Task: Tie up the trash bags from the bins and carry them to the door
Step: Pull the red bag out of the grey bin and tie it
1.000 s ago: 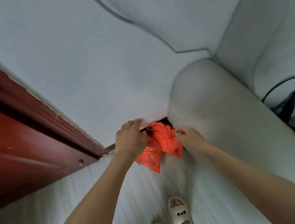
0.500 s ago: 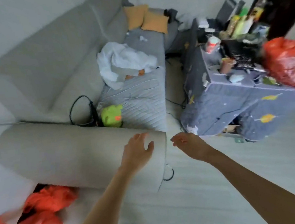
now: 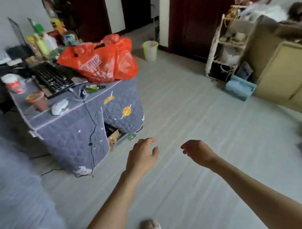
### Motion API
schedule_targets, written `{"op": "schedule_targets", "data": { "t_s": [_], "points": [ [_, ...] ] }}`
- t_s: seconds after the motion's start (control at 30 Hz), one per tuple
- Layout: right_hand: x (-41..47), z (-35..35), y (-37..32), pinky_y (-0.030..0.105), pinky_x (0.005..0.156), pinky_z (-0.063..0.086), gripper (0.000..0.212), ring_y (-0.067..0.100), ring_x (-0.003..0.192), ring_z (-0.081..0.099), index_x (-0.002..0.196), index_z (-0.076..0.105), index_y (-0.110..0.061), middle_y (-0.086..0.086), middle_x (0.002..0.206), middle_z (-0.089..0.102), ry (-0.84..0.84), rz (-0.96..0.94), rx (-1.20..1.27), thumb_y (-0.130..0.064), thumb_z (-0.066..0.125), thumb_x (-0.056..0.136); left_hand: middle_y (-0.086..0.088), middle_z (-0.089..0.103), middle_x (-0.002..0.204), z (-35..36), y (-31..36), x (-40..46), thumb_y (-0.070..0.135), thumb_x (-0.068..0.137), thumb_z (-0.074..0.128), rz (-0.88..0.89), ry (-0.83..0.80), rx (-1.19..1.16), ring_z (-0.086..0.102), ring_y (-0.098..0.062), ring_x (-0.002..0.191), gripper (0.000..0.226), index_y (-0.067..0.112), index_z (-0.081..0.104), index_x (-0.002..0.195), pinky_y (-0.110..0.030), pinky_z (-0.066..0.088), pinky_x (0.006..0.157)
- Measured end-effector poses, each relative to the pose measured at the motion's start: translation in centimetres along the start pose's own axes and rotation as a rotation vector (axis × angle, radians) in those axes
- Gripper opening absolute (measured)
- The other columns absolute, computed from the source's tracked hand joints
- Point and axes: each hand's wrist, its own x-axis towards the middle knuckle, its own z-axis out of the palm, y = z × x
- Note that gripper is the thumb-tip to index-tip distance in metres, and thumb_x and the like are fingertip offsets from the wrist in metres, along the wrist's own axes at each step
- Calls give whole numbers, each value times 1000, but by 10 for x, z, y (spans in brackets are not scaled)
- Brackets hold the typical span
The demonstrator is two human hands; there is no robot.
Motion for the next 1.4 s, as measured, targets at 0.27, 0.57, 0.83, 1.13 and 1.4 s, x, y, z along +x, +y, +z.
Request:
{"op": "schedule_targets", "data": {
  "t_s": [0.27, 0.57, 0.83, 1.13, 1.4],
  "points": [
    [206, -101, 7, 31, 95, 43, 33, 29, 113, 57, 110, 64, -5, 13, 120, 63, 189, 123, 133, -3, 38, 90, -11, 58, 124, 6, 41, 252, 40, 78, 38, 121, -97, 39, 52, -28, 118, 55, 10, 55, 121, -40, 43, 98],
    [432, -235, -50, 23, 81, 41, 30, 29, 108, 59, 108, 65, -5, 12, 117, 65, 302, 149, 186, -3, 42, 89, -9, 54, 127, -31, 105, 535, 27, 90, 51, 231, -113, 89, 52, -27, 119, 36, 13, 53, 123, -38, 42, 99],
    [697, -357, -55, 35, 93, 43, 29, 35, 114, 56, 111, 63, 0, 18, 122, 61, 252, 67, 157, -1, 44, 89, -3, 52, 131, -31, 156, 806, 32, 91, 48, 206, -111, 87, 50, -21, 121, 37, 17, 51, 126, -33, 40, 101],
    [984, -438, -178, 26, 93, 42, 27, 26, 112, 58, 110, 64, -10, 8, 122, 62, 136, -105, 73, -10, 45, 90, 0, 53, 131, -120, 133, 1054, 29, 92, 50, 16, 113, 82, 49, -18, 123, 37, 17, 52, 126, -30, 40, 101],
    [1253, -436, -321, 23, 88, 41, 30, 27, 111, 57, 116, 59, -10, 9, 122, 62, 27, -311, -11, -13, 42, 92, -8, 55, 129, -186, 44, 1301, 26, 90, 53, -134, 317, 22, 50, -26, 120, 37, 14, 54, 125, -38, 42, 99]
  ]
}}
